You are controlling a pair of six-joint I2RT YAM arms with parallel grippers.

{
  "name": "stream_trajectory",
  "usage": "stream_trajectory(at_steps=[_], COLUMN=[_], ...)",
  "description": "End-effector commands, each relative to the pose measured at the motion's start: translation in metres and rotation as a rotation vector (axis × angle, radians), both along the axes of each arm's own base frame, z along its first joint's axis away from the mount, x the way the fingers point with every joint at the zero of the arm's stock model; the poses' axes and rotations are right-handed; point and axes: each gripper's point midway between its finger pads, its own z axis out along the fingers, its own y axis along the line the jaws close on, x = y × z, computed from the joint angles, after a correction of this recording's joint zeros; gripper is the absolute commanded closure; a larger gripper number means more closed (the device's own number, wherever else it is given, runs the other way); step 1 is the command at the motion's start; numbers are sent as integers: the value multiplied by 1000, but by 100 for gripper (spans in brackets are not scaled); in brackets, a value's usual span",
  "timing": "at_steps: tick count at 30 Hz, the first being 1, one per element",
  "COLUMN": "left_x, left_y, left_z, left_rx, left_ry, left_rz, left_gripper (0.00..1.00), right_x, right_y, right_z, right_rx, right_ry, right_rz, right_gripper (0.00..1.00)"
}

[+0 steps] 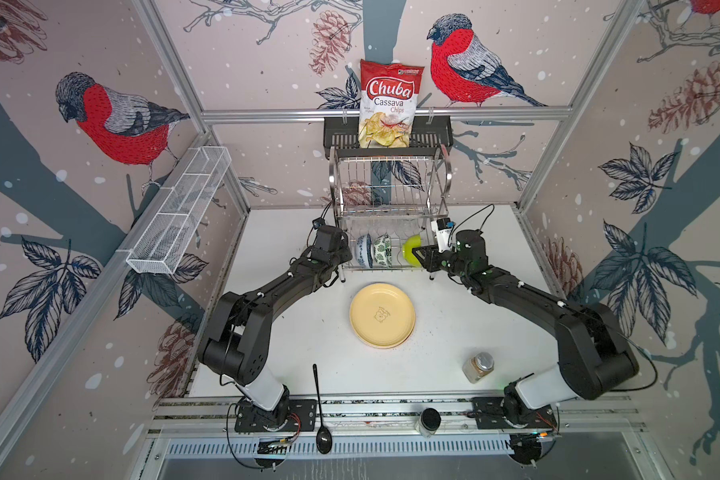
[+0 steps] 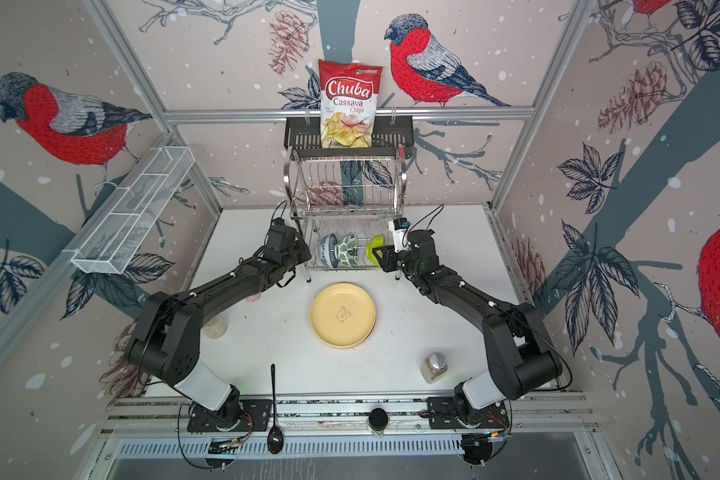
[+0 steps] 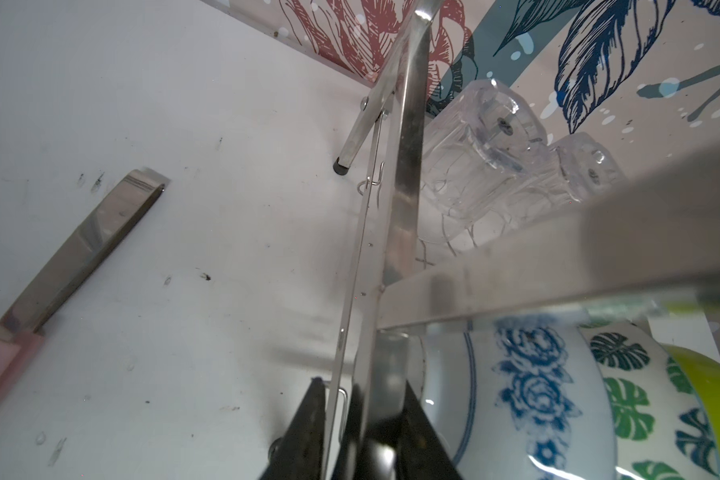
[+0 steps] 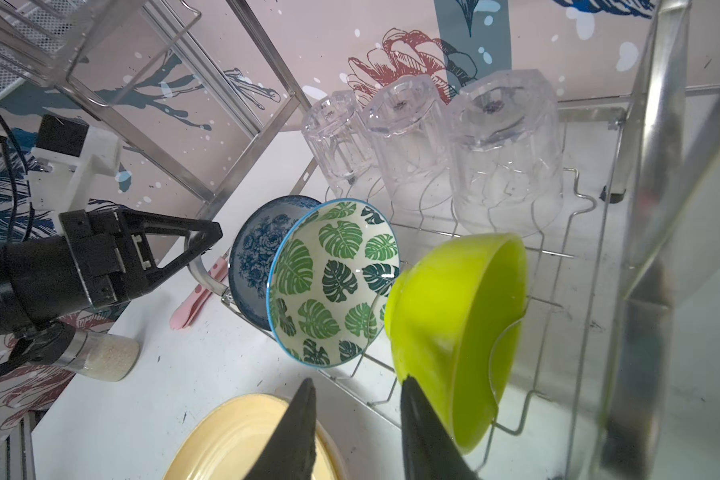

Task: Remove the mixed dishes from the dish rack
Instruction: 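Open both grippers and raise them toward the bowls in the rack, then close the right gripper on the lime-green bowl rim while the left gripper holds the rack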

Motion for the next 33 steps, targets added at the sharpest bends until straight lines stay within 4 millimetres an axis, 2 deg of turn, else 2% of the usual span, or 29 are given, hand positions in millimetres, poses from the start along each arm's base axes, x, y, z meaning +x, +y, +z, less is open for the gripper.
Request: stream_trajectory(at_steps=[1,8,16,22,33], left_x=[-2,-4,-6,-6,-6], left_y=[0,-2,-3,-3,-5], left_z=[-3,-8,-16,-17,-17], left_rx=[17,18,18,19,15], left_ry=[22,42,66,69,70], left_rz=[-12,-24,-33,-35,-41], left_gripper=[78,87,88,89,89], right_x=[6,21,32,39,53], right_y=[0,-11,-6,2,5], right_z=[4,4,-13,-27,-44], right_rx=[1,2,-1,19,72], right_ry=[-13,-11,39,77,109], right_rz=[6,-29,-30,-7,16], right_gripper=[64,64,64,64,65])
